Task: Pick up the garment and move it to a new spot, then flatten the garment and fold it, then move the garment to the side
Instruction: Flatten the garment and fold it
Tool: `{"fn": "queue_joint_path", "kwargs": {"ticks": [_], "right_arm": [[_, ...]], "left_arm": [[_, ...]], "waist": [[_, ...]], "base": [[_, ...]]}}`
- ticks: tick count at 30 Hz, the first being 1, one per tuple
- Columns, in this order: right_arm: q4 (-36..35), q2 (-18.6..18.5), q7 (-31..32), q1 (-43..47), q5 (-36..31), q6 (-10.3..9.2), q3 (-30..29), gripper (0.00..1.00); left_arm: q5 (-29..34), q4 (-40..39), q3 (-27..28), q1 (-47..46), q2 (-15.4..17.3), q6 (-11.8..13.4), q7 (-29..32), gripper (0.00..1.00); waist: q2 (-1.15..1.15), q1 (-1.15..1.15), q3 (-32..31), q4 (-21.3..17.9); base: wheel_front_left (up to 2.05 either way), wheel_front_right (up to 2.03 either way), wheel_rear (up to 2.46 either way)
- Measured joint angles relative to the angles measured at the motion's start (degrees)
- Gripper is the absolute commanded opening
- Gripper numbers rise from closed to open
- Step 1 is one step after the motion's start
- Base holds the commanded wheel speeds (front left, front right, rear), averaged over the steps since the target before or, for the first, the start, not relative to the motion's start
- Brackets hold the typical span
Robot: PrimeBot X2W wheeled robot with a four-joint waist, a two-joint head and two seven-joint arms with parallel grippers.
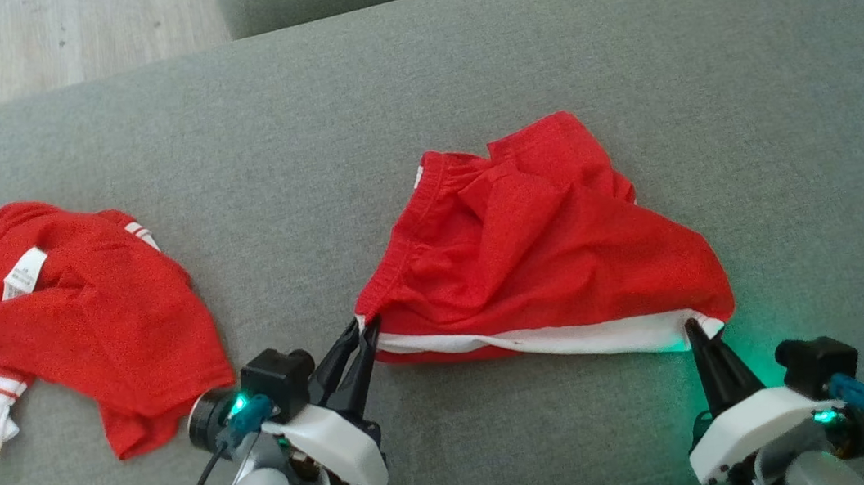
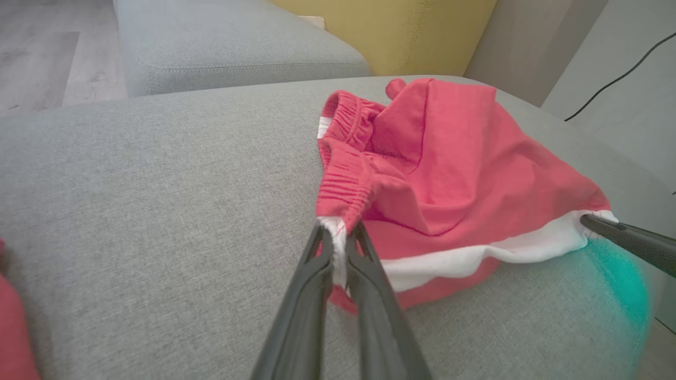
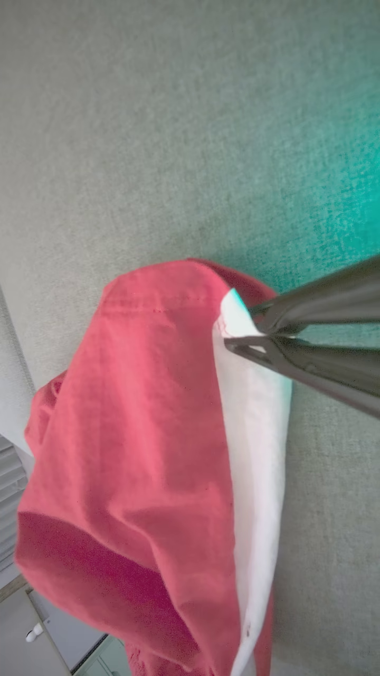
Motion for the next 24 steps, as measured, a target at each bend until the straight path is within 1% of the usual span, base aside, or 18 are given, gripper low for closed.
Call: {"fn": "queue_joint_path", "kwargs": {"ticks": [4,9,14,18,20,22,24], "right_arm": [[-1.92,-0.73,-0.85,0.00,-0.02,0.01,0.68,0.00],[-9.11,-2.59,-2.12,-0.54,0.67,0.01,2.31,0.00],[-17.96,-6.76,-2.37,-3.36,0.64,0.01,2.61,0.00],[-23.91,-10.24,-2.42,-6.87,0.41,0.01,3.20,0.00],[-26.32,-11.95,-1.01,-9.00,0.29,0.01,3.30,0.00],[-28.91,-13.35,1.05,-11.38,0.18,0.01,3.28,0.00],[-32.25,-14.44,4.07,-14.92,-0.74,0.01,2.91,0.00]], "left_arm": [[0.01,-0.12,0.80,0.02,0.05,0.00,0.01,0.00],[0.18,-2.52,2.89,0.02,0.42,0.00,0.01,0.00],[0.58,-6.38,4.97,-1.10,1.56,-0.01,0.01,0.00],[0.59,-9.25,5.50,-5.56,2.49,-0.42,0.01,0.00],[0.93,-10.14,5.84,-8.31,2.90,-0.22,0.10,0.00],[1.86,-11.83,6.73,-11.05,3.31,0.79,0.47,0.00],[2.18,-14.75,7.12,-14.80,3.58,1.66,2.57,0.00]], "waist": [[0.00,0.00,-0.51,-0.12],[0.00,0.00,-1.45,-0.65],[0.00,0.00,-3.12,-1.07],[0.00,0.00,-4.94,-1.33],[0.00,0.00,-5.97,-1.36],[0.00,-0.01,-6.94,-1.29],[0.00,0.00,-8.02,-1.20]], "base": [[0.00,0.00,0.00],[0.00,0.00,0.00],[0.00,0.00,0.00],[0.00,0.00,0.00],[0.00,0.00,0.00],[0.00,0.00,0.00],[0.00,0.00,0.00]]}}
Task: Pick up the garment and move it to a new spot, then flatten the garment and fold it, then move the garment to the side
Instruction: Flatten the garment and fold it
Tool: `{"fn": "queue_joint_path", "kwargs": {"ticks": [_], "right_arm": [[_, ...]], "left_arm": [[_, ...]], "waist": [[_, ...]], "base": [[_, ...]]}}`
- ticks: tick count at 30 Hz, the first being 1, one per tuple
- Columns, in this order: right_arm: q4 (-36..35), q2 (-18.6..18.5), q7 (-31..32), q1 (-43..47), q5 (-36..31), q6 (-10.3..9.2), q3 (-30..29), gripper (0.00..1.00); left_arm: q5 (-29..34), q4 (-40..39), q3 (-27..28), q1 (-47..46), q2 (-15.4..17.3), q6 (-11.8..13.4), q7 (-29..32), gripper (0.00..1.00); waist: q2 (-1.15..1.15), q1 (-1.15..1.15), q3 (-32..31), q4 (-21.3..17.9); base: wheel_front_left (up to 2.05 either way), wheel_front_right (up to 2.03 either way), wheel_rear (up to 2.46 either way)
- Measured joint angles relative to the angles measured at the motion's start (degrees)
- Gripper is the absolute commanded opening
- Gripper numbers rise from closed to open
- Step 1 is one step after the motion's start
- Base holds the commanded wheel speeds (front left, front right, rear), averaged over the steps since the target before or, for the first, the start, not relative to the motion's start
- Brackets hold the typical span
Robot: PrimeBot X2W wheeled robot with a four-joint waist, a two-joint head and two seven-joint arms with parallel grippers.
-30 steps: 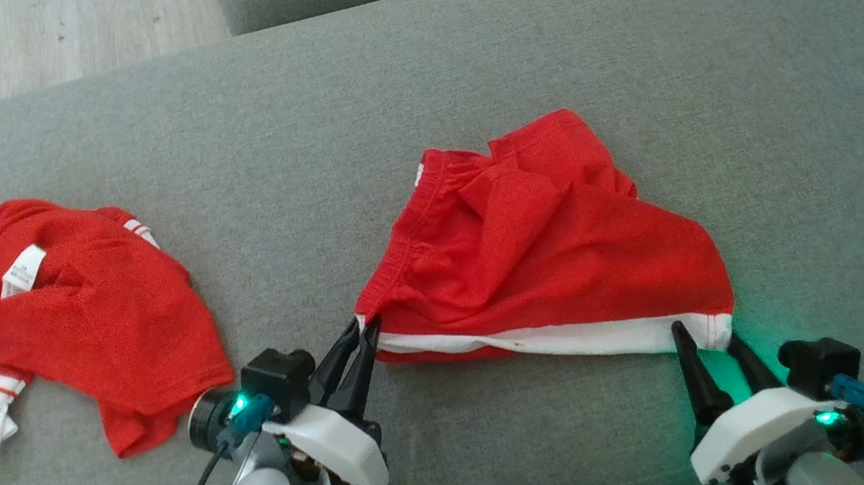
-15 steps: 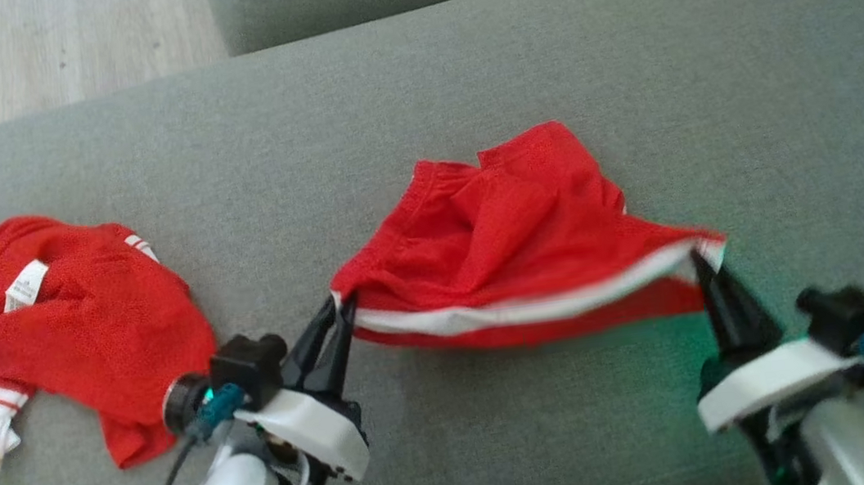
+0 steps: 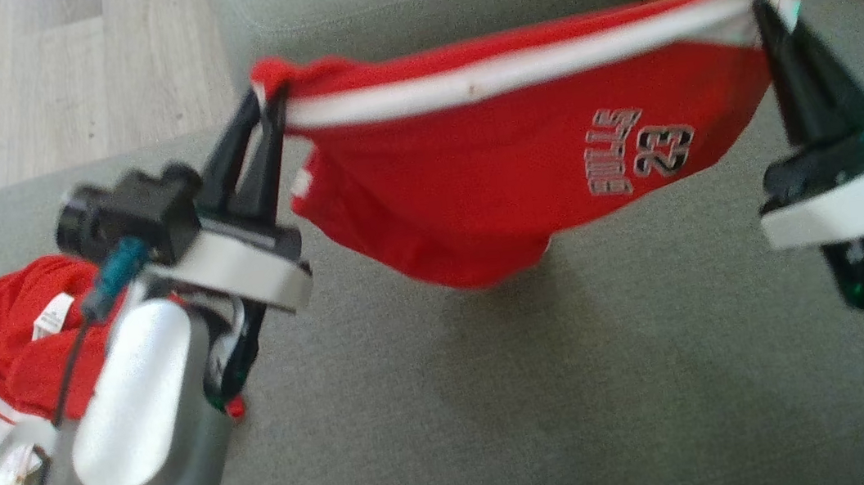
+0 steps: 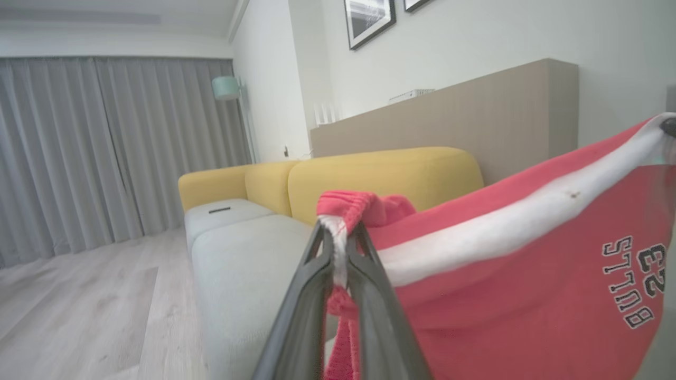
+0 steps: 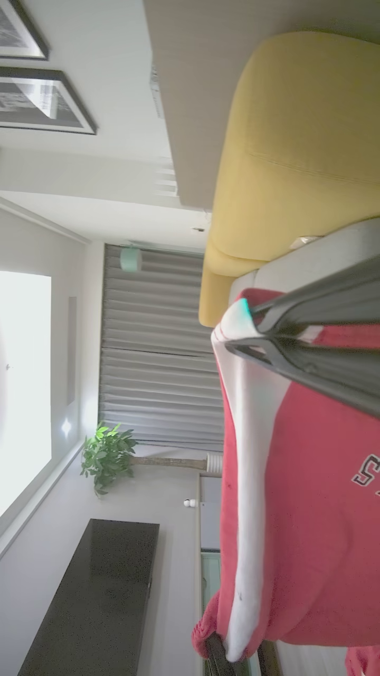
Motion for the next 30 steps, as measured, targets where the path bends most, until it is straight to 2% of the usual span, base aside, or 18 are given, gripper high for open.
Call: {"fn": "queue_joint_path", "kwargs": {"ticks": [4,10,16,19,23,26,30], "right_arm": [[-3.94,0.11,3.86,-1.47,-1.27,0.00,-2.44,0.00],[-9.01,2.21,9.43,-0.07,-1.85,0.00,-5.14,0.00],[-8.14,2.26,12.59,0.37,-1.89,0.00,-4.74,0.00],[-4.57,1.63,13.21,-4.11,-1.01,0.00,-3.61,0.00],[4.60,-0.71,12.68,-18.79,-0.37,0.00,-1.21,0.00],[13.74,-1.42,10.17,-31.76,-0.37,0.00,1.42,0.00],[25.60,-1.63,3.27,-47.28,-1.96,0.00,3.99,0.00]], "left_arm": [[0.00,-4.16,0.76,-1.43,0.14,1.05,3.04,0.00],[-1.09,-10.42,1.31,0.81,1.12,2.20,8.18,0.00],[-2.11,-11.26,1.25,1.76,2.83,1.86,12.30,0.00],[-2.76,-9.88,1.13,-1.45,3.91,0.45,14.48,0.00],[-3.18,-3.44,0.57,-14.14,5.26,-1.14,15.21,0.00],[-2.71,3.46,-0.80,-25.78,6.15,-1.65,13.51,0.00],[-2.59,13.10,-1.54,-39.18,6.10,-2.10,9.01,0.00]], "waist": [[0.00,0.00,-0.90,0.14],[0.00,-0.01,-1.07,0.24],[0.00,0.00,0.79,0.05],[0.00,-0.01,3.47,-0.14],[0.00,0.01,8.99,-0.41],[0.00,0.02,13.54,-0.67],[0.00,0.03,19.34,-0.98]], "base": [[0.00,0.00,0.00],[0.00,0.00,0.00],[0.00,0.00,0.00],[0.00,0.00,0.00],[0.00,0.00,0.00],[0.00,0.00,0.00],[0.00,0.00,0.00]]}}
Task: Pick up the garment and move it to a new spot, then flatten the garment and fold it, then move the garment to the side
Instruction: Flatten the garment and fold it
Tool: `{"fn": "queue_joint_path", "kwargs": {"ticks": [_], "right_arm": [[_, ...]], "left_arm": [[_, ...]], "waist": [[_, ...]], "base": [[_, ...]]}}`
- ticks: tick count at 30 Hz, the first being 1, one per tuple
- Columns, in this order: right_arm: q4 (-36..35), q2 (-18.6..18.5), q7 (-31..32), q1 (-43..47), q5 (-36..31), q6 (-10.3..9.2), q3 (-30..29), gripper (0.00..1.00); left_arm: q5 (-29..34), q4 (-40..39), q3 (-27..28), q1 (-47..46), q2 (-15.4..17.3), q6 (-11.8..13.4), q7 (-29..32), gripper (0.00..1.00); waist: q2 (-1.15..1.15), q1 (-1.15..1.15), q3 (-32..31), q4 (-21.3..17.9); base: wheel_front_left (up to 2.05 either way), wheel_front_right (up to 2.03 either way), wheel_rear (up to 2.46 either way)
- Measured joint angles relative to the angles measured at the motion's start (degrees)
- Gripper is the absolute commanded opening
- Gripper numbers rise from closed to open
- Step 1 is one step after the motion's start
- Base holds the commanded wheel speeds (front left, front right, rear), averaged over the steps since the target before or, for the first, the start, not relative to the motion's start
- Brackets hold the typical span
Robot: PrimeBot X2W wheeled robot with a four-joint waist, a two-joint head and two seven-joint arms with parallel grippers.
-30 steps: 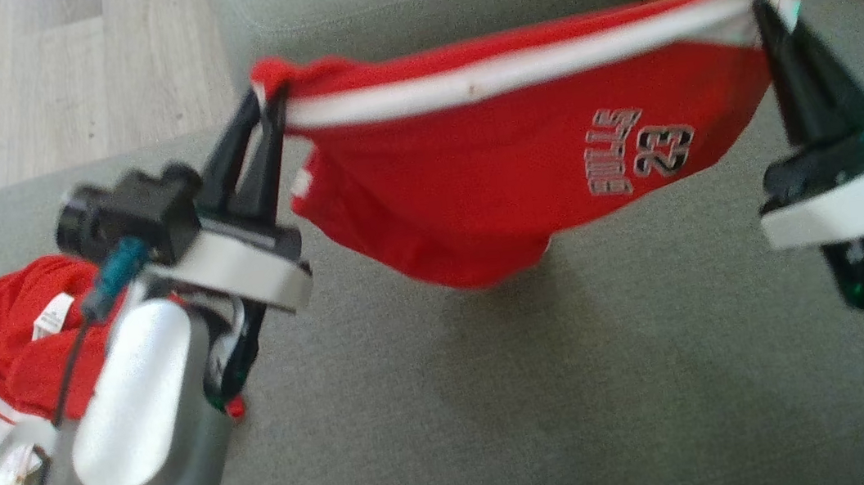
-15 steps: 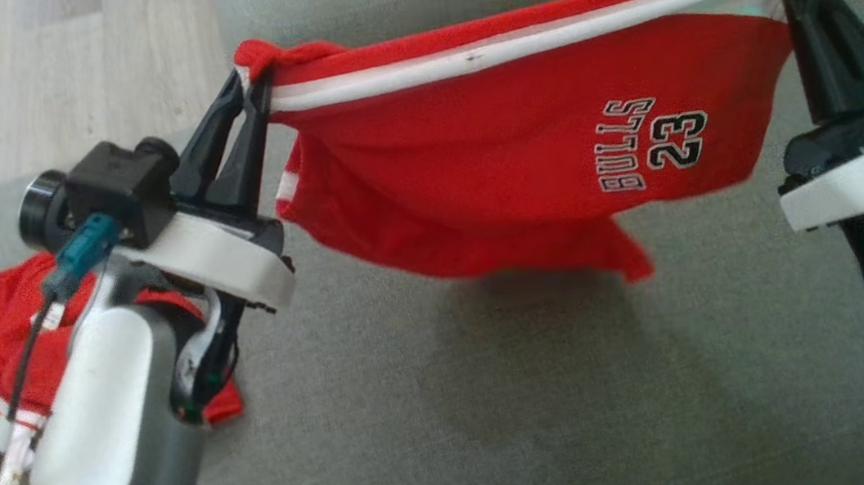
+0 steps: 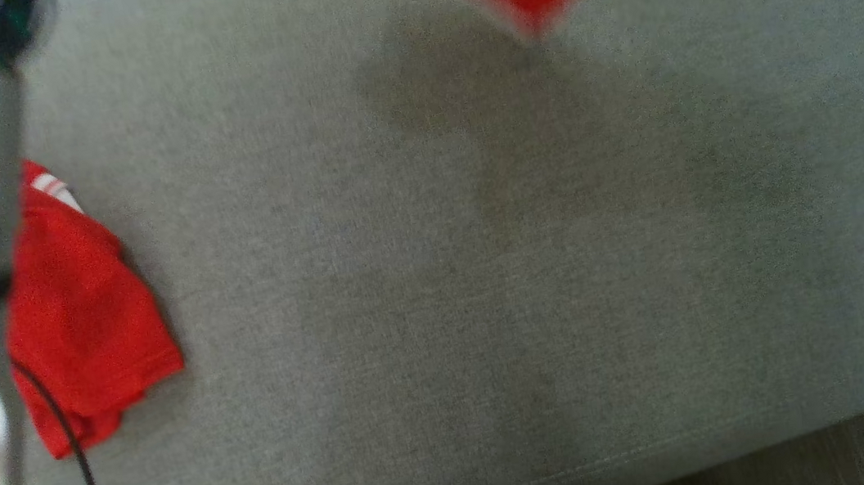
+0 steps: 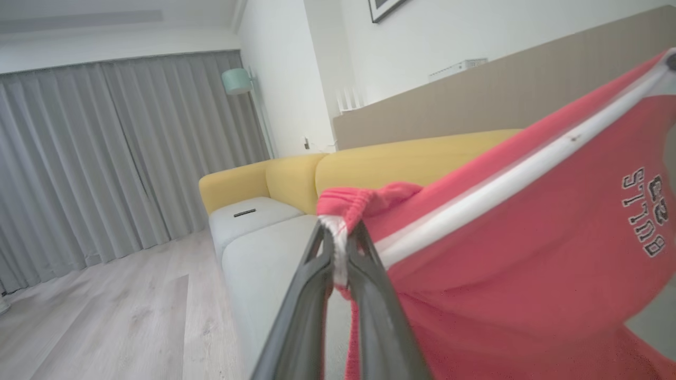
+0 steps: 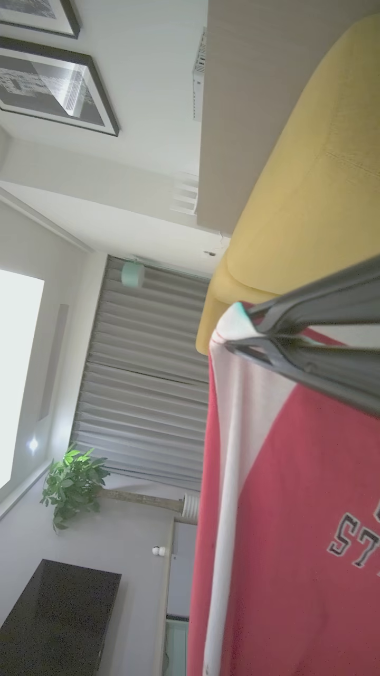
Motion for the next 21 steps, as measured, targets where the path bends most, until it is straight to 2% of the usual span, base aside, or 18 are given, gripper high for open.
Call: {"fn": "queue_joint_path", "kwargs": {"ticks": [5,9,12,14,18,21], "right_arm": [[10.73,0.69,-9.18,-11.99,-4.31,0.01,-0.73,0.00],[16.47,2.04,-10.44,-12.13,-5.48,0.01,-0.93,0.00],[21.58,3.83,-10.45,-7.66,-0.92,0.01,0.02,0.00],[23.87,3.74,-10.45,-3.04,1.14,0.01,3.50,0.00],[26.25,1.52,-10.43,4.38,4.97,0.01,11.16,0.00],[25.47,-1.66,-10.36,8.25,8.23,0.01,18.17,0.00]], "left_arm": [[0.01,9.26,0.09,-11.52,-1.30,-0.07,-8.10,0.00],[-0.10,15.07,-0.27,-12.61,-3.32,-0.07,-11.01,0.00],[-1.04,17.23,-1.09,-8.53,-5.06,-0.04,-11.76,0.00],[-1.75,17.35,-1.86,-3.72,-6.43,-0.01,-11.81,0.00],[-2.27,16.13,-2.50,6.87,-6.67,-0.01,-11.81,0.00],[-2.25,14.50,-4.48,14.08,-6.50,-0.01,-11.80,0.00]], "waist": [[0.00,0.00,5.37,0.03],[0.00,-0.01,7.10,0.78],[0.00,-0.02,6.74,1.46],[0.00,-0.05,6.42,1.98],[0.00,-0.02,5.65,2.46],[0.00,-0.05,4.26,2.83]], "base": [[0.00,0.00,0.00],[0.00,0.00,0.00],[0.00,0.00,0.00],[0.00,0.00,0.00],[0.00,0.00,0.00],[0.00,0.00,0.00]]}}
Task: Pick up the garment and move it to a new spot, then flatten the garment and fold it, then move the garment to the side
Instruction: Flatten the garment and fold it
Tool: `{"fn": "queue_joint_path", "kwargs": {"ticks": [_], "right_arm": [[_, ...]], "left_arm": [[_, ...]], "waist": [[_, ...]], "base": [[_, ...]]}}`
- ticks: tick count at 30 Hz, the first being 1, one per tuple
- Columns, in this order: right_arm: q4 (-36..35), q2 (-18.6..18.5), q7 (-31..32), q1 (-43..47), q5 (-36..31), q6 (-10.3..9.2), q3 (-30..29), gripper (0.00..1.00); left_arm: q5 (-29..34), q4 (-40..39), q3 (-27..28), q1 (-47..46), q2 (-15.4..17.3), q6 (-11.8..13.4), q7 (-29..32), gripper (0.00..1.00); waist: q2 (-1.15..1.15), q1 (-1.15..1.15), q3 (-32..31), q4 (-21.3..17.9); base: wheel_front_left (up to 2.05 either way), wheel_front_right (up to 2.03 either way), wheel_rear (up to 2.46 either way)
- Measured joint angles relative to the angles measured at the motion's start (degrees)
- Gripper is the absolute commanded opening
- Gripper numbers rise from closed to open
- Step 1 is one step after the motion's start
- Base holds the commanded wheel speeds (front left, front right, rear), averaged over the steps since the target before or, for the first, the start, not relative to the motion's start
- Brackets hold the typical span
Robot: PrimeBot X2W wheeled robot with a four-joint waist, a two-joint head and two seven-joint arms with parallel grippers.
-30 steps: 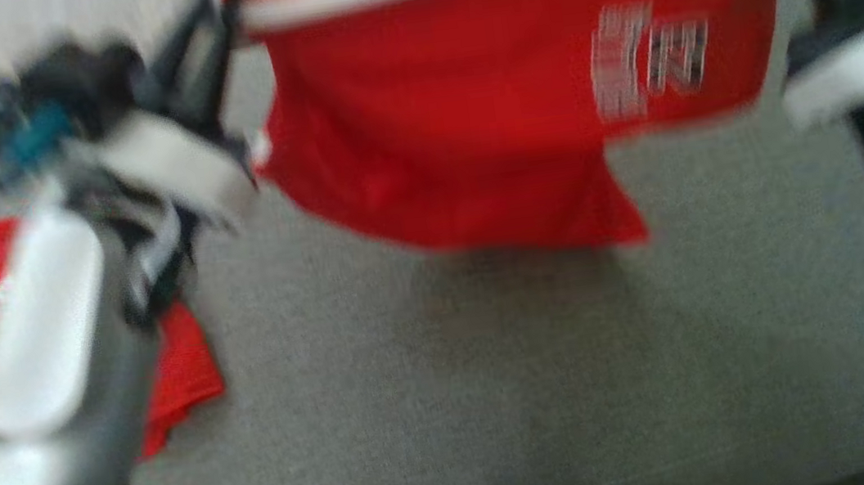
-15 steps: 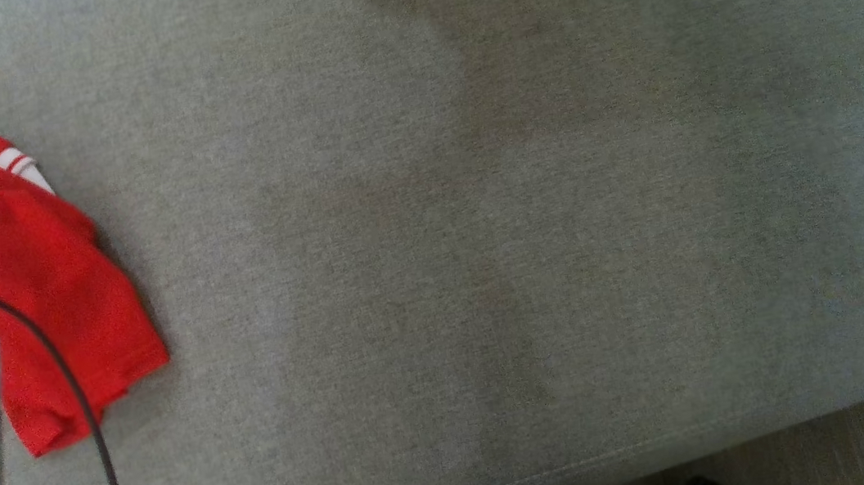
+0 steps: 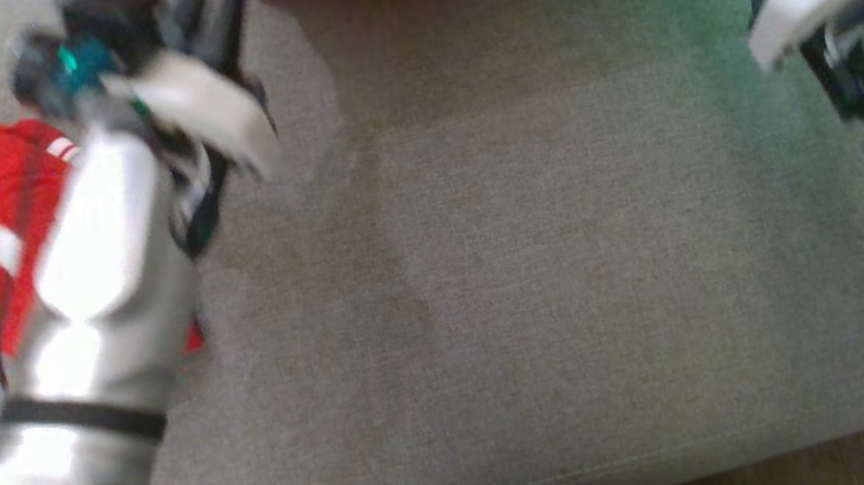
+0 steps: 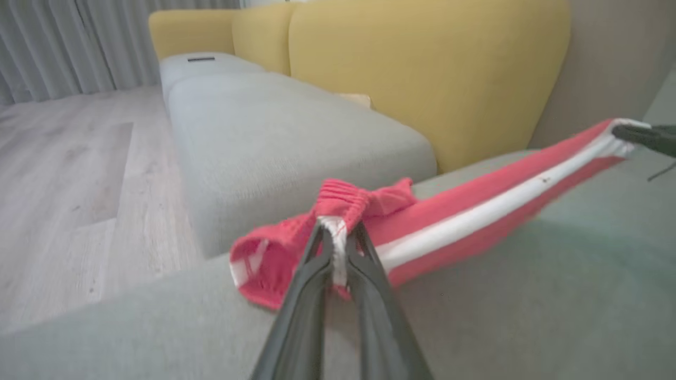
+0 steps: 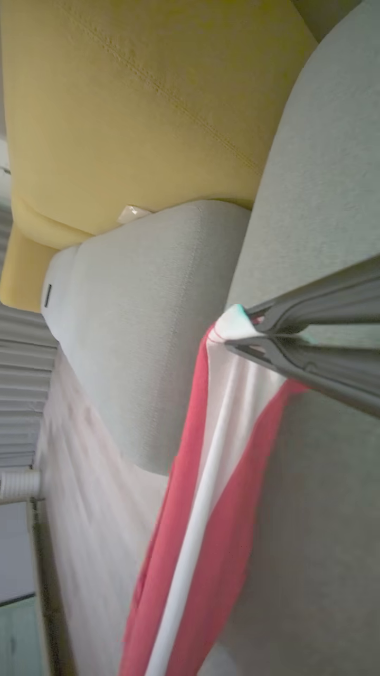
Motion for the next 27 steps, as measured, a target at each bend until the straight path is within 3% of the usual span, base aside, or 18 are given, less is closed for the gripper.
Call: {"fn": "queue_joint_path", "kwargs": {"ticks": [6,14,27], "right_arm": [[-5.11,-7.35,1.37,7.23,7.20,0.00,12.05,0.00],[-10.54,-14.63,3.38,14.46,14.80,0.00,21.73,0.00],[-13.56,-18.87,5.12,22.68,20.40,0.00,24.60,0.00]], "left_arm": [[0.13,-2.64,-5.73,10.56,1.80,0.00,0.00,0.00],[0.07,-5.89,-11.51,18.84,3.68,0.00,0.00,0.00],[0.14,-11.57,-13.07,29.71,4.23,-0.03,0.00,0.00]], "waist": [[0.00,0.00,-3.82,0.44],[0.00,0.01,-9.17,1.02],[0.00,0.01,-16.17,-0.14]], "base": [[0.00,0.00,0.00],[0.00,0.00,0.00],[0.00,0.00,0.00]]}}
